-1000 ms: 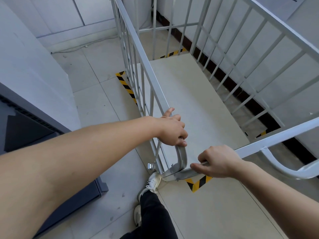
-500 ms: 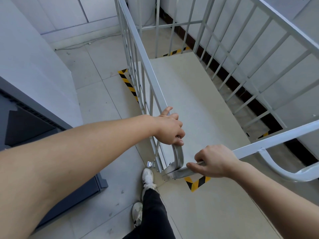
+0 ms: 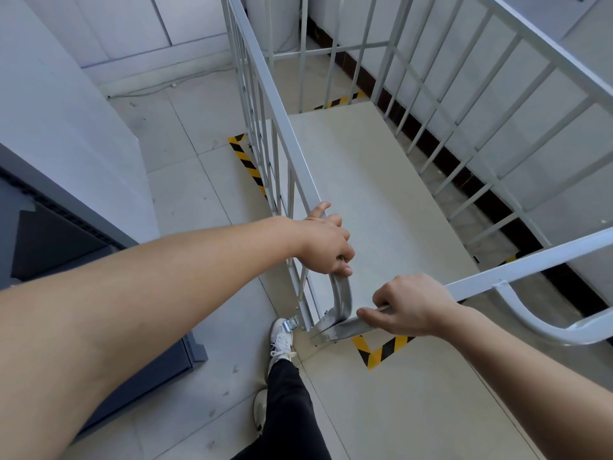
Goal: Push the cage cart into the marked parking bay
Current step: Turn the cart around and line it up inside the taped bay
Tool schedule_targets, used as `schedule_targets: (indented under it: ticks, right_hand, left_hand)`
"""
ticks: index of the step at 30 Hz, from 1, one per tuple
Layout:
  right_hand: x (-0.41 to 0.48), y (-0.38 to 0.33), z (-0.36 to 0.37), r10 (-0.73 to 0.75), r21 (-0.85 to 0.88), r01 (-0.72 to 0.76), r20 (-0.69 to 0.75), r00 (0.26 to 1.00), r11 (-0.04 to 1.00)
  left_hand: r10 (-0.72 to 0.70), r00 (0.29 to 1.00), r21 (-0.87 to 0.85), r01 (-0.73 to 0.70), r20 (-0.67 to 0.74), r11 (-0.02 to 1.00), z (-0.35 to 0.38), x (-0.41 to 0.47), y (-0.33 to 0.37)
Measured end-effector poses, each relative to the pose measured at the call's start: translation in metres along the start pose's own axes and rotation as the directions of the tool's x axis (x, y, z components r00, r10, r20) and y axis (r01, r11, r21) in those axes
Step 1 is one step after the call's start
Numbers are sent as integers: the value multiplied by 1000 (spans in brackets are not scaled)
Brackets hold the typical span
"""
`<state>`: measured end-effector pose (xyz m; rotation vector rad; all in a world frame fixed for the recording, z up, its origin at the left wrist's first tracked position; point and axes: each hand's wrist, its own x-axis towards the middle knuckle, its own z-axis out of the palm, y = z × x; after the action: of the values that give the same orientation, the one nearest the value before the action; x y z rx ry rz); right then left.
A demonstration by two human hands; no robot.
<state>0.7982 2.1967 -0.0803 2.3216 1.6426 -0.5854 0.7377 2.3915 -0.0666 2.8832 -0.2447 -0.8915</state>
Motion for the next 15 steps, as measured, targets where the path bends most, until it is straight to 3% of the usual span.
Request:
schedule_targets:
  ticks: [15]
  right_hand:
    - [-2, -4, -2, -1, -12, 1, 38, 999, 1000]
  left_hand:
    - [15, 1000, -12, -15, -7, 1000, 3, -2, 0]
